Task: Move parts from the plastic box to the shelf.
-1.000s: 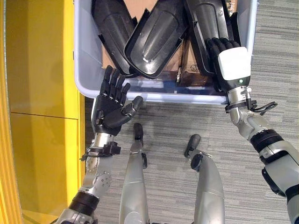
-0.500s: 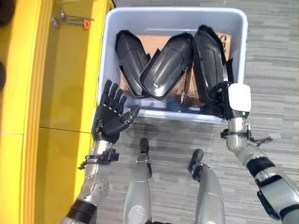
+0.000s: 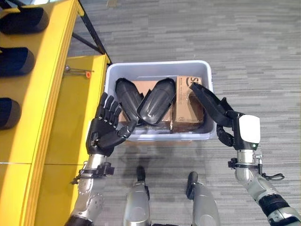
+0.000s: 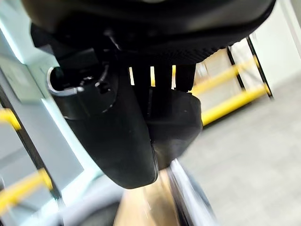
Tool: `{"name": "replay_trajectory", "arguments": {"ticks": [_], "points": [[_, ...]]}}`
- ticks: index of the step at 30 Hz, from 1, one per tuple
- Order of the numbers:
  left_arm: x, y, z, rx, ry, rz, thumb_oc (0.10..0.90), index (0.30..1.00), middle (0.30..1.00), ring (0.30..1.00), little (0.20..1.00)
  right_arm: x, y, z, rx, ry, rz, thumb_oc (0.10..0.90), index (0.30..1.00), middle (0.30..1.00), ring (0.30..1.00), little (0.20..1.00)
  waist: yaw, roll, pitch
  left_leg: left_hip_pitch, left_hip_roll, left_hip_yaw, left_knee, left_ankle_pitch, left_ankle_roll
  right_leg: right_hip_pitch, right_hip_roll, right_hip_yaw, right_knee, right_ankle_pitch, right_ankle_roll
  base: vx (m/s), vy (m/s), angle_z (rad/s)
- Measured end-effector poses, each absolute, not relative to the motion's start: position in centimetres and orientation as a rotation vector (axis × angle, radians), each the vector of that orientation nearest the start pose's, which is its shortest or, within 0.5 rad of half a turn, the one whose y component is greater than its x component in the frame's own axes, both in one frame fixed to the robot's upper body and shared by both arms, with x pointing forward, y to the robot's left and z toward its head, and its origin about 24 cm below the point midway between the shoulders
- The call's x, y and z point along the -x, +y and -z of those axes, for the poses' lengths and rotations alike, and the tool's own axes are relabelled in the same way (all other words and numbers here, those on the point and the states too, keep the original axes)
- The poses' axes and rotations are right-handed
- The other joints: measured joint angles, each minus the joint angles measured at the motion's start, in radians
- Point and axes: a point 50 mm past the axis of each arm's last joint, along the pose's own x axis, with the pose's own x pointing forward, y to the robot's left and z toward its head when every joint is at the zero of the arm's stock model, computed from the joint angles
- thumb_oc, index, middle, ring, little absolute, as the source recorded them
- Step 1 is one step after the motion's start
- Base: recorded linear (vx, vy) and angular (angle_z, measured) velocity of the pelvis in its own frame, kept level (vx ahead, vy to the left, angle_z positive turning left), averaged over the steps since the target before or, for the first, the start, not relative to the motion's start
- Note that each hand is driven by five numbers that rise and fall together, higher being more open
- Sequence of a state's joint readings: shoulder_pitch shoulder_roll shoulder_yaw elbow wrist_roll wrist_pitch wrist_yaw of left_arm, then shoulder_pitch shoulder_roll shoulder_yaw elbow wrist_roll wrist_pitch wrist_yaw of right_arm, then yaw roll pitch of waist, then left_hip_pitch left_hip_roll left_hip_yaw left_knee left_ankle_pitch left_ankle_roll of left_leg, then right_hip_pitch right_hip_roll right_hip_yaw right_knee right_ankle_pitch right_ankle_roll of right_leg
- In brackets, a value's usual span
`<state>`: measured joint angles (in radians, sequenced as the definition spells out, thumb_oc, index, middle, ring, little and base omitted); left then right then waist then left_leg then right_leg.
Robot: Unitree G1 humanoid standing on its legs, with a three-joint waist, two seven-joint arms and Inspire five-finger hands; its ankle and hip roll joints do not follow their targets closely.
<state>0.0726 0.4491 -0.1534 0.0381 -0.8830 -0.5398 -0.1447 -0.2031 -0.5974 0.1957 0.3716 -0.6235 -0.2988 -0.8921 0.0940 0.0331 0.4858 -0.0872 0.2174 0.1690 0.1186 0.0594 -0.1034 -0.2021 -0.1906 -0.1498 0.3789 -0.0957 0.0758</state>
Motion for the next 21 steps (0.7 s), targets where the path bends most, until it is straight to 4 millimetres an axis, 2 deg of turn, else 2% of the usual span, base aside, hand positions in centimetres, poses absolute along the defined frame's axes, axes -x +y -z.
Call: {"name": "replay_trajectory", "arguments": {"ticks": [4, 6, 9, 13, 16, 21], "points": [[-22.8, 21.6, -7.0, 0.479, -0.354, 0.176, 0.900, 1.000, 1.000, 1.000, 1.000, -27.7, -24.1, -11.8, 0.977, -0.718, 0.558, 0.400, 0.300, 0.300, 0.300, 0.300, -0.009, 0.002, -0.046, 0.055, 0.003, 0.009, -0.024, -0.001, 0.004, 0.057, 0.008, -0.005, -0.029, 0.011, 0.004, 0.17, 0.015, -0.02], [-22.5, 21.1, -6.2, 0.541, -0.312, 0.225, 0.900, 1.000, 1.000, 1.000, 1.000, -27.6, -24.2, -12.6, 0.938, -0.746, 0.591, 0.400, 0.300, 0.300, 0.300, 0.300, -0.011, 0.002, -0.096, 0.063, 0.002, 0.015, -0.027, -0.005, 0.010, 0.067, 0.009, -0.005, -0.045, 0.010, 0.005, 0.09, -0.001, -0.07], [-22.0, 20.0, -5.1, 0.583, -0.253, 0.260, 0.900, 1.000, 1.000, 1.000, 1.000, -27.2, -23.7, -13.7, 0.865, -0.810, 0.617, 0.400, 0.300, 0.300, 0.300, 0.300, -0.018, 0.004, -0.122, 0.105, 0.001, 0.018, -0.040, -0.007, 0.013, 0.110, 0.014, -0.001, -0.069, 0.010, 0.006, 0.05, 0.009, -0.08], [-20.7, 18.7, -3.1, 0.613, -0.124, 0.296, 0.900, 1.000, 1.000, 1.000, 1.000, -26.5, -22.5, -14.2, 0.773, -0.862, 0.580, 0.400, 0.300, 0.300, 0.300, 0.300, -0.039, 0.006, -0.169, 0.112, 0.001, 0.018, -0.041, -0.013, 0.022, 0.114, 0.021, 0.005, -0.075, 0.008, 0.007, 0.01, -0.015, -0.05], [-20.2, 18.6, -2.6, 0.613, -0.096, 0.302, 0.900, 1.000, 1.000, 1.000, 1.000, -25.8, -22.4, -14.0, 0.735, -0.849, 0.542, 0.400, 0.300, 0.300, 0.300, 0.300, -0.045, 0.008, -0.177, 0.123, 0.000, 0.020, -0.041, -0.022, 0.036, 0.114, 0.024, 0.013, -0.066, 0.003, 0.005, -0.03, -0.014, -0.08], [-19.6, 18.8, -2.2, 0.619, -0.081, 0.296, 0.900, 1.000, 1.000, 1.000, 1.000, -24.9, -22.0, -12.2, 0.716, -0.739, 0.418, 0.400, 0.300, 0.300, 0.300, 0.300, -0.053, 0.022, -0.226, 0.112, -0.012, 0.028, -0.038, -0.030, 0.037, 0.069, 0.009, 0.034, -0.009, -0.027, 0.002, -0.08, -0.012, -0.06]]}}
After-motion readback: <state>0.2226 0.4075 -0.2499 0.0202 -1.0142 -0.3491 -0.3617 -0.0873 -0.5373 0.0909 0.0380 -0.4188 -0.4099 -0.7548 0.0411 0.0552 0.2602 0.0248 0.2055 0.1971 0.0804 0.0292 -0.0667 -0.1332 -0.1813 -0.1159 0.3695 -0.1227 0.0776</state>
